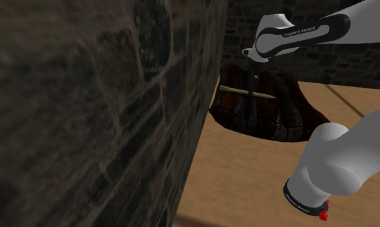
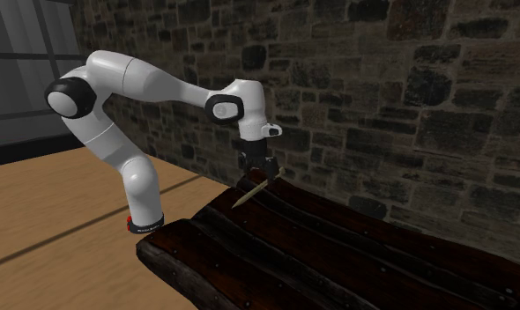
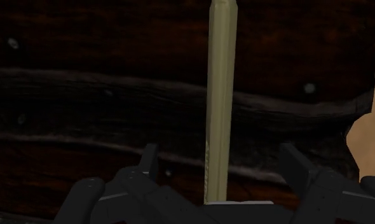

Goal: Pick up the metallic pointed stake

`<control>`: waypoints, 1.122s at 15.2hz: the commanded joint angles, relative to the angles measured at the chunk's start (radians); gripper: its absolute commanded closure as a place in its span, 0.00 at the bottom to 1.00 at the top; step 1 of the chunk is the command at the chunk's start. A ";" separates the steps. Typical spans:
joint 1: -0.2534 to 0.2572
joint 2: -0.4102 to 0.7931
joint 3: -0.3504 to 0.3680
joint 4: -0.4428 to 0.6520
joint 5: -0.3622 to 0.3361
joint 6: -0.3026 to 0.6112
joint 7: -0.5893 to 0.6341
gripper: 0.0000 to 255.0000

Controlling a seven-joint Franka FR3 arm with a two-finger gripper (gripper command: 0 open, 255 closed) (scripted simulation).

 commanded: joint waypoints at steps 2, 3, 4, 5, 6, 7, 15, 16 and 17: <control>-0.001 0.008 -0.010 -0.028 -0.005 0.036 0.001 0.00; -0.001 0.008 -0.010 -0.028 -0.005 0.036 0.001 0.00; -0.001 0.007 -0.009 -0.029 -0.005 0.036 0.002 1.00; -0.001 0.006 -0.009 -0.028 -0.005 0.035 0.002 1.00; -0.001 0.007 -0.009 -0.028 -0.005 0.036 0.002 1.00; -0.001 0.006 -0.010 -0.029 -0.005 0.036 0.001 1.00; -0.001 0.001 -0.001 -0.007 0.000 0.008 0.000 1.00; -0.001 -0.002 0.003 0.004 0.001 -0.006 0.000 1.00; -0.001 -0.005 0.007 0.015 0.003 -0.020 -0.001 1.00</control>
